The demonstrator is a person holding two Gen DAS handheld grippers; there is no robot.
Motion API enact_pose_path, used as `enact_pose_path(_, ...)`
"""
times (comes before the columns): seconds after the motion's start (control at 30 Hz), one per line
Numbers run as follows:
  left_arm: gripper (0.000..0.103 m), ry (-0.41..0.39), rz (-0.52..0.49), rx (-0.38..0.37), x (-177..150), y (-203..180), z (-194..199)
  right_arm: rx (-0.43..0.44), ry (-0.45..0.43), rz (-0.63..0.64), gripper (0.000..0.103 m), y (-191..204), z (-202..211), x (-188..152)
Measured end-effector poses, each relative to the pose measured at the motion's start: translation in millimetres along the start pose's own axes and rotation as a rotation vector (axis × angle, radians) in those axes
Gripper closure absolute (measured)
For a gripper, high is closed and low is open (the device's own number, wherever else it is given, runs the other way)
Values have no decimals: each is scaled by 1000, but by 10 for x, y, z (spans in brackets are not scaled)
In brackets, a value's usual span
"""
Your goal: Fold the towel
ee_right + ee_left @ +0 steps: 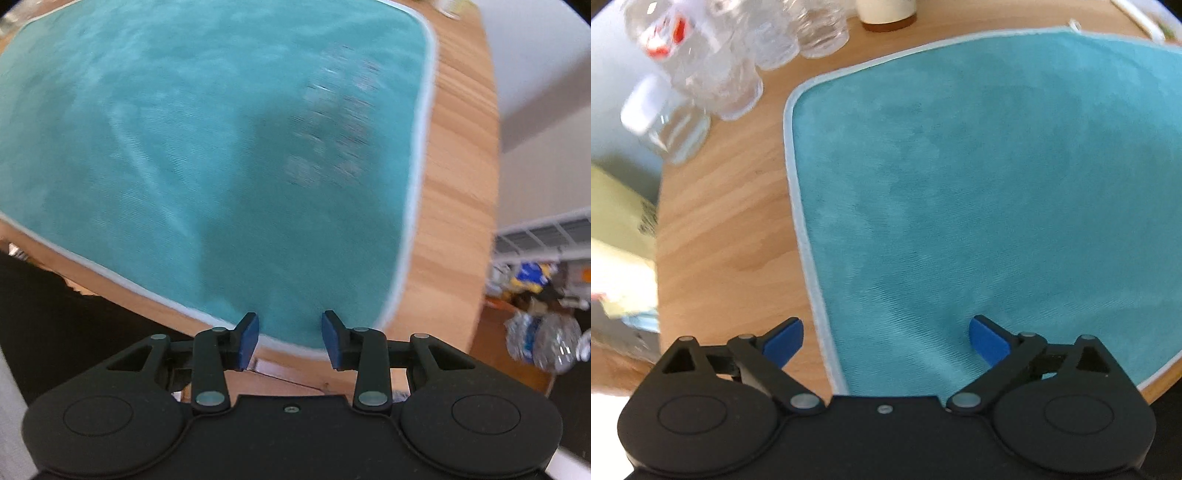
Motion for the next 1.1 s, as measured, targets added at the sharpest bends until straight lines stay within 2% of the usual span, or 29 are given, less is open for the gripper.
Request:
enact_pose_path(0.03, 21, 2, 34, -28, -11, -4, 26, 3, -16, -29, 61, -53, 27, -17)
enact_pose_path(0.1, 21, -7, 85, -80, -27, -26, 59, 10, -48, -88, 61, -161, 81, -52)
enact_pose_path(0.2, 21, -2, 84, -84, -77, -89, 31, 26, -86, -153, 61, -164, -17, 116)
enact_pose_path(0.27, 21, 12, 97, -99, -115, -111, -23, 17, -94, -133, 61, 13, -89, 165)
enact_pose_path(0.43, 13, 12, 78, -66, -166, -85, -40, -20, -91, -86, 59, 142, -34, 206)
enact_pose_path(0.5, 5, 19, 65, -32, -187, -37, -61, -4, -81, -122, 58, 122, -91, 169)
enact_pose_path(0.53, 4, 21, 65, -24, -187, 0, -94, 7, -64, -147, 58, 67, -80, 126)
enact_pose_path(0.57, 4, 22, 70, -26, -191, 15, -106, 8, -59, -148, 55, 17, -46, 81)
enact_pose_path(0.6, 4, 24, 79, -30, -199, 23, -108, -29, -48, -116, 43, -19, -40, 64)
enact_pose_path(0.67, 4, 29, 94, -27, -211, 43, -112, -67, -45, -83, 34, -40, -32, 59)
enact_pose_path(0.8, 5, 26, 125, -28, -227, 85, -108, -70, -54, -88, 42, -39, 72, 98)
enact_pose_path(0.9, 5, -1, 197, -84, -271, 149, -44, -108, -115, -29, 40, 83, 216, 241)
enact_pose_path(1.1, 4, 4, 292, -106, -412, 251, 66, -102, -222, 48, 39, 552, 363, 780)
Point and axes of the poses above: each gripper's, at about its wrist camera, not at the fingertips, and z roughly against the way its jaws point, y to its left, x to its top, the point moved 10 cm from there along -z, roughly the way its jaws point, and after that the axes turned 2 degrees about -x, right-handed, at the moved point
